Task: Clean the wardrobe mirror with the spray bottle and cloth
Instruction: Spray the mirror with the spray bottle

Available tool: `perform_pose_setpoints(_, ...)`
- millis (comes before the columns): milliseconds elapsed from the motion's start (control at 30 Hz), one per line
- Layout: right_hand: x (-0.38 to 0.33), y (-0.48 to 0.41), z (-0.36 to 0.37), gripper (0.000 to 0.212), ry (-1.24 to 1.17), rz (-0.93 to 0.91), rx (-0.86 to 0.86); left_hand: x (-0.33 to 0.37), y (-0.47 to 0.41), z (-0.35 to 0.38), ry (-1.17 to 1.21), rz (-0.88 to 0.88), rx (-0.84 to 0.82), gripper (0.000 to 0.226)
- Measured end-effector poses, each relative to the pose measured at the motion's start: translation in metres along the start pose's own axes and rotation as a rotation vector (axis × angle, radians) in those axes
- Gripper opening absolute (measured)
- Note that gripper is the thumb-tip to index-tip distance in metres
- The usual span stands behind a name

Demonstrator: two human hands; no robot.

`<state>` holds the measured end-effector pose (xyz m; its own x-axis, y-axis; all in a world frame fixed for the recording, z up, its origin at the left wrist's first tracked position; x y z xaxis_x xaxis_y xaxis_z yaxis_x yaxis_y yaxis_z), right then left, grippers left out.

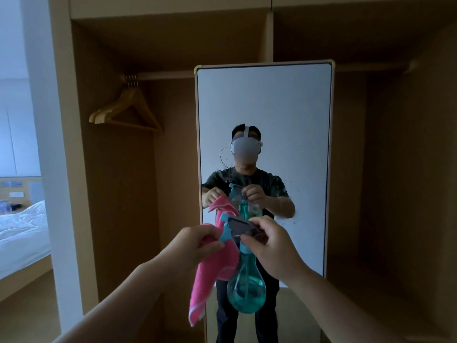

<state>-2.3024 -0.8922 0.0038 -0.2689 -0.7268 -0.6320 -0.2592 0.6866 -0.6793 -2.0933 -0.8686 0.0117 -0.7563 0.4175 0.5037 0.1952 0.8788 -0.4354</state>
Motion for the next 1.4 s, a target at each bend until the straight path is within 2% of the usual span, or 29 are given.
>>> perform_pose_setpoints(167,-0.002,-0.003,-0.003,0.019,-0.109,0.024,0.02,0.01,-0.003,0.001,-0.057,0.041,-0.025,0.016)
perform_pose_setpoints(267,-0.003,-0.007,-0.005,0.014,-0.274,0.065,0.006,0.016,-0.005,0.0,-0.036,0.061,0.064,0.021)
perform_pose_setpoints(367,-0.003,-0.008,-0.004,0.017,-0.418,0.091,-0.045,0.023,-0.006,-0.002,-0.01,0.072,0.142,0.023)
perform_pose_setpoints(500,-0.002,-0.009,0.007,0.053,-0.525,0.201,-0.115,0.03,-0.006,0.0,0.068,0.085,0.23,0.023)
perform_pose_setpoints(533,-0.003,-0.01,0.01,0.051,-0.538,0.22,-0.133,0.032,-0.005,0.001,0.1,0.094,0.248,0.022)
perform_pose_setpoints(600,-0.008,-0.016,0.011,0.029,-0.608,0.248,-0.16,0.035,-0.006,-0.002,0.154,0.101,0.263,0.02)
perform_pose_setpoints(633,-0.013,-0.021,0.008,0.024,-0.632,0.241,-0.175,0.036,-0.006,-0.005,0.153,0.095,0.26,0.02)
perform_pose_setpoints(733,-0.032,-0.036,-0.002,0.022,-0.588,0.148,-0.263,0.036,-0.013,-0.02,0.095,0.071,0.259,0.024)
perform_pose_setpoints(833,-0.052,-0.051,-0.009,0.019,-0.527,0.07,-0.23,0.036,-0.019,-0.04,0.07,0.056,0.236,0.013)
perform_pose_setpoints(933,-0.066,-0.074,-0.02,0.015,-0.587,0.036,-0.17,0.032,-0.02,-0.063,-0.021,0.049,0.223,0.045)
perform_pose_setpoints(967,-0.07,-0.084,-0.024,0.013,-0.639,0.054,-0.16,0.031,-0.02,-0.071,-0.045,0.037,0.225,0.05)
perform_pose_setpoints(1033,-0.079,-0.105,-0.032,0.021,-0.725,0.114,-0.135,0.031,-0.021,-0.083,-0.064,0.01,0.233,0.046)
perform_pose_setpoints(1100,-0.09,-0.122,-0.036,0.026,-0.707,0.132,-0.104,0.033,-0.022,-0.095,-0.118,-0.003,0.237,0.046)
perform_pose_setpoints(1200,-0.105,-0.141,-0.04,0.022,-0.632,0.161,-0.057,0.036,-0.024,-0.109,-0.248,0.004,0.24,0.03)
perform_pose_setpoints(1267,-0.111,-0.15,-0.042,0.027,-0.575,0.2,-0.014,0.033,-0.021,-0.115,-0.314,-0.006,0.258,0.018)
perform_pose_setpoints(1400,-0.114,-0.16,-0.042,0.035,-0.394,0.194,0.091,0.024,-0.014,-0.121,-0.371,-0.016,0.306,0.017)
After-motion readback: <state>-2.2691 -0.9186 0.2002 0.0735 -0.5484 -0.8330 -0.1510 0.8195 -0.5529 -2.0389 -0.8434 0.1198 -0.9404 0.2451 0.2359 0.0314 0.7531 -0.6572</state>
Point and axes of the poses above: each hand's wrist, its own y-axis away from the middle knuckle, its own z-axis out of the palm, x = y × z, the point moved 1 cm from there along -y, towards the middle knuckle, and after that the axes turned 2 degrees about y, right-handed, at the moved point
